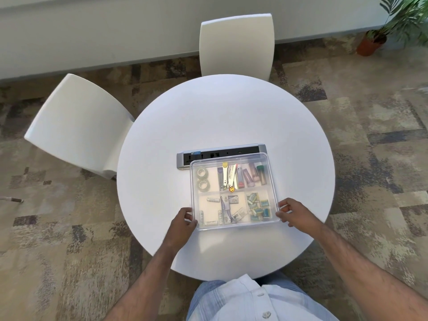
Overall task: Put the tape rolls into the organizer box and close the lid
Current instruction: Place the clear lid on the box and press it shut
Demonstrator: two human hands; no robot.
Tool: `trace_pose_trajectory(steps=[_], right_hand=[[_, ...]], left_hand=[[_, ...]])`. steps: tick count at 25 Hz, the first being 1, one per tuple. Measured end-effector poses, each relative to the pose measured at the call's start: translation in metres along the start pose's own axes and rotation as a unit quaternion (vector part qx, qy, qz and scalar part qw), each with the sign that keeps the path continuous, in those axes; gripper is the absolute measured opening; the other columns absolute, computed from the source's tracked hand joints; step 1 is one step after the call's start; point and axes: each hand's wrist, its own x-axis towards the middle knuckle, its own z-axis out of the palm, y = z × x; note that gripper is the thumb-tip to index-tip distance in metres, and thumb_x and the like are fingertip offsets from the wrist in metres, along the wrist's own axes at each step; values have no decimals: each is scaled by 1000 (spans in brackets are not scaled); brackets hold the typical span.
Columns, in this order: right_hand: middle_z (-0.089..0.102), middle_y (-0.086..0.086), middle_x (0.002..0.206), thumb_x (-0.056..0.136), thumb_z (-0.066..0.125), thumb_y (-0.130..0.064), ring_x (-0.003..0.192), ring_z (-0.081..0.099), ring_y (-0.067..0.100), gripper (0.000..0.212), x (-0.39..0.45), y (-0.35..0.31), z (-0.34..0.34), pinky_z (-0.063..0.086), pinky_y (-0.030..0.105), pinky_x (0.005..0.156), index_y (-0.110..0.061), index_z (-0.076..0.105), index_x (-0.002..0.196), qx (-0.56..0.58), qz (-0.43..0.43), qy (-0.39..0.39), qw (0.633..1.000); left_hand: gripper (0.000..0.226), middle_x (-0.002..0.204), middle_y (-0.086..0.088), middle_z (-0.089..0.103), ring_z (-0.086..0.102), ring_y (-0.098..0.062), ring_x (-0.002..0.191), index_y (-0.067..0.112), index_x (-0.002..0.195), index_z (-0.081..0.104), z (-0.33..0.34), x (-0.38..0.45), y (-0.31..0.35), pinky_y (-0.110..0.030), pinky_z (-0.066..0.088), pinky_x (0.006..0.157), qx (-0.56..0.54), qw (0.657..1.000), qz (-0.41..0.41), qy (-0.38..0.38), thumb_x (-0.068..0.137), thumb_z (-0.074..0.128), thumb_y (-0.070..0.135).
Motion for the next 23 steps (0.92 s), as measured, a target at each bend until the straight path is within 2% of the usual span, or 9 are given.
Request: trace_pose_trajectory(steps=[3, 6, 9, 18, 23], right_hand=[[69, 17, 104, 97, 66, -19, 80, 67, 20, 20, -8, 9, 3, 52, 31, 67, -5, 60, 111, 5, 7, -6, 1000], [72, 20, 104, 100, 62, -19, 78, 66, 21, 20, -11, 13, 6, 51, 31, 66, -1, 58, 110, 21, 20, -9, 1000], [73, 20, 103, 101, 60, -19, 76, 66, 22, 21, -11, 13, 9, 49, 30, 63, 0, 58, 110, 28, 28, -7, 999], [80, 7, 88, 100, 61, -18, 72, 70, 22, 21, -1, 10, 7, 47, 30, 59, 0, 57, 107, 16, 46, -17, 999], [80, 6, 89, 98, 64, -21, 73, 70, 21, 24, 5, 9, 5, 46, 29, 60, 0, 57, 108, 14, 63, -28, 998]], left_hand=[[15, 97, -4, 66, 68, -23, 91, 8, 113, 59, 1, -8, -16, -47, 60, 88, -60, 997, -30, -30, 101, 65, 16], [18, 96, -10, 74, 75, -27, 92, 4, 114, 60, 1, -12, -20, -38, 59, 79, -116, 991, -56, -41, 102, 66, 16], [19, 100, -14, 78, 75, -20, 86, 4, 116, 60, 3, -12, -20, -30, 58, 73, -136, 988, -63, -37, 102, 66, 15], [18, 104, -17, 78, 74, -21, 82, 7, 116, 58, 7, -11, -23, -34, 57, 72, -152, 986, -66, -27, 103, 64, 17], [14, 98, -12, 79, 75, -21, 83, 11, 113, 58, 5, -6, -21, -35, 58, 72, -145, 985, -83, -41, 103, 64, 18]])
